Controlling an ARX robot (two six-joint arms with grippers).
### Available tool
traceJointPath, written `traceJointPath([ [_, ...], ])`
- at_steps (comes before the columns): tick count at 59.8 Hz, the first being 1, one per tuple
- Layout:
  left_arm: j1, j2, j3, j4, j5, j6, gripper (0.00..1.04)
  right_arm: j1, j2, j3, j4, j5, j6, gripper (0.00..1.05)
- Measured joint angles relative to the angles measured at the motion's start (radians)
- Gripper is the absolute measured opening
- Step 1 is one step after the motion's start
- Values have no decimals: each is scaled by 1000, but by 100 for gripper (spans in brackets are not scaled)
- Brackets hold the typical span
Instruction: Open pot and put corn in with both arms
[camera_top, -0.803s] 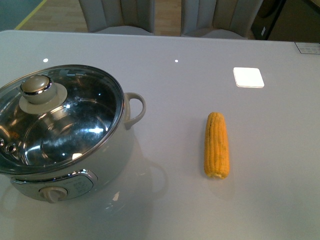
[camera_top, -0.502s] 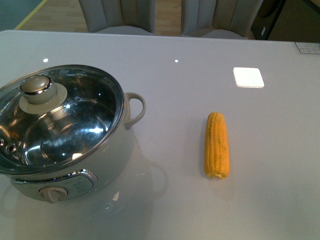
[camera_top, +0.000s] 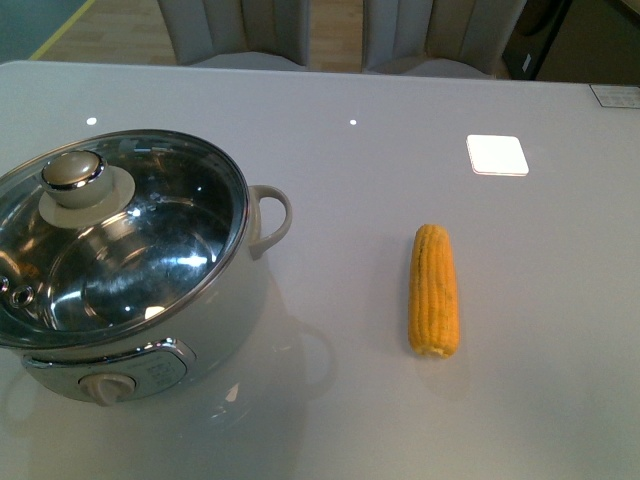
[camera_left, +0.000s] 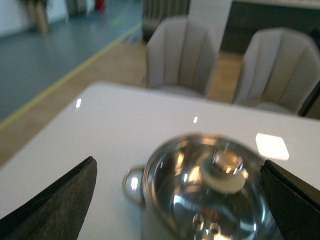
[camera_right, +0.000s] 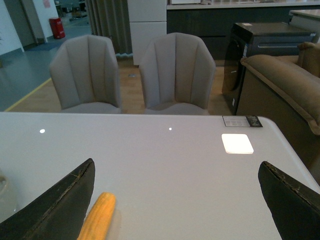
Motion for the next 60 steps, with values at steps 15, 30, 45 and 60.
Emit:
traceJointPath([
  [15, -88, 349, 90, 274, 4, -62, 98, 0, 0, 0, 0, 0, 0, 96],
  [30, -159, 949, 126, 838, -23, -7, 98, 0, 0, 0, 0, 0, 0, 96],
  [45, -169, 1487, 237, 1302, -22, 74, 98, 0, 0, 0, 0, 0, 0, 96],
  [60, -169, 1773, 323, 1428, -14, 88, 98, 0, 0, 0, 0, 0, 0, 96],
])
